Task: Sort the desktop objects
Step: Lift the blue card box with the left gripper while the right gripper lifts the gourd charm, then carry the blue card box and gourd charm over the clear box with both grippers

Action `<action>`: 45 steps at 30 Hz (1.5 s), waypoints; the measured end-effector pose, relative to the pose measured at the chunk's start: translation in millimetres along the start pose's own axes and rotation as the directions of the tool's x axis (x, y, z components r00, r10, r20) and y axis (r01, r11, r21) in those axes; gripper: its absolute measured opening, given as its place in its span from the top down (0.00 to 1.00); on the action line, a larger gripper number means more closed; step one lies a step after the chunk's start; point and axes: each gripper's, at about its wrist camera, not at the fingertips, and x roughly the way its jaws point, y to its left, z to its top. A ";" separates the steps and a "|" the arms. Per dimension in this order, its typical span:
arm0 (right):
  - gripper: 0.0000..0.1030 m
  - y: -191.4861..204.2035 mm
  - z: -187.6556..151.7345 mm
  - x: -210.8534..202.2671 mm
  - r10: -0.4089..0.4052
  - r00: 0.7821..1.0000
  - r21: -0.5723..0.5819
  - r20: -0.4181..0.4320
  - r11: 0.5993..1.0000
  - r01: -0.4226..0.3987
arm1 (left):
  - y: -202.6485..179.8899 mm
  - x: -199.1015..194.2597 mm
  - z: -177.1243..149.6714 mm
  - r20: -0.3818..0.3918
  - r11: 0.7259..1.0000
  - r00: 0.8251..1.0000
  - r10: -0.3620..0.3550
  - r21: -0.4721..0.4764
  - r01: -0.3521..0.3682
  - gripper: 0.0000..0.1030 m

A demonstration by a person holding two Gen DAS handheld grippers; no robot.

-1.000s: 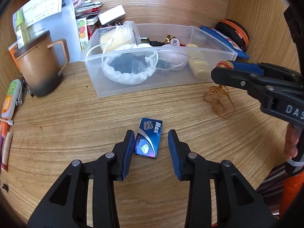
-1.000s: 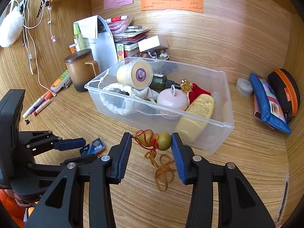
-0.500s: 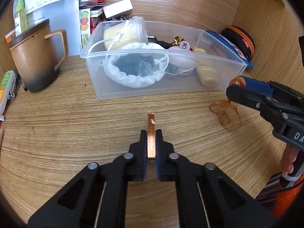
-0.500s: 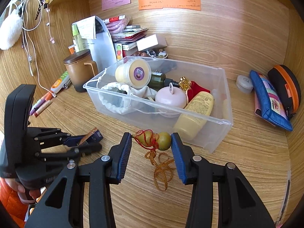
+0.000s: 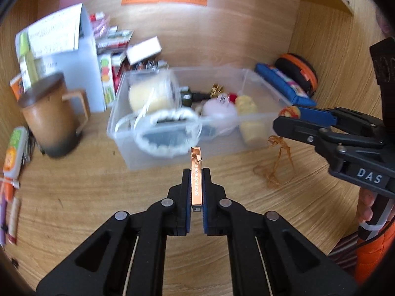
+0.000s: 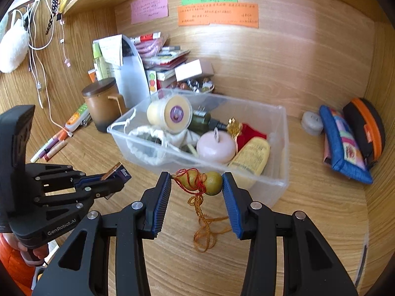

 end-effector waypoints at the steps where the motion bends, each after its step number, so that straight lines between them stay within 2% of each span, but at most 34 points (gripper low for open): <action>1: 0.62 -0.7 3.3 -2.1 -0.002 1.000 -0.002 0.007 1.000 0.002 | -2.2 -2.0 4.5 0.006 1.000 1.000 -0.001 0.012 0.000 0.95; 16: 0.62 -8.7 62.5 -30.2 -0.030 0.991 -0.027 0.131 0.999 0.034 | -11.8 -25.9 63.7 0.100 0.996 0.994 -0.046 0.083 0.037 0.95; 22: 0.62 -18.8 92.0 -32.7 -0.027 0.985 -0.017 0.171 0.999 0.031 | -9.0 -22.3 83.2 0.111 0.995 0.992 -0.062 0.086 0.053 0.94; 29: 0.62 -28.6 118.4 -31.3 -0.060 0.976 -0.034 0.210 0.997 0.068 | -8.3 -5.9 103.2 0.102 0.994 0.992 -0.070 0.094 0.060 0.94; 33: 0.62 -34.7 116.4 -12.2 -0.079 0.981 -0.038 0.175 0.996 0.087 | -9.9 12.3 106.4 0.074 0.993 0.994 -0.078 0.096 0.070 0.94; 36: 0.62 -41.8 106.6 13.9 -0.095 0.989 -0.038 0.116 0.994 0.100 | -12.6 31.2 106.8 0.040 0.992 0.996 -0.085 0.101 0.080 0.94; 40: 0.62 -56.2 90.7 47.8 -0.096 0.995 -0.020 0.032 0.995 0.097 | -16.9 54.3 106.7 -0.001 0.989 0.996 -0.091 0.113 0.091 0.94; 45: 0.62 -76.3 76.1 76.1 -0.075 0.997 0.020 -0.031 0.997 0.076 | -22.6 79.3 105.5 -0.041 0.987 0.995 -0.087 0.131 0.092 0.94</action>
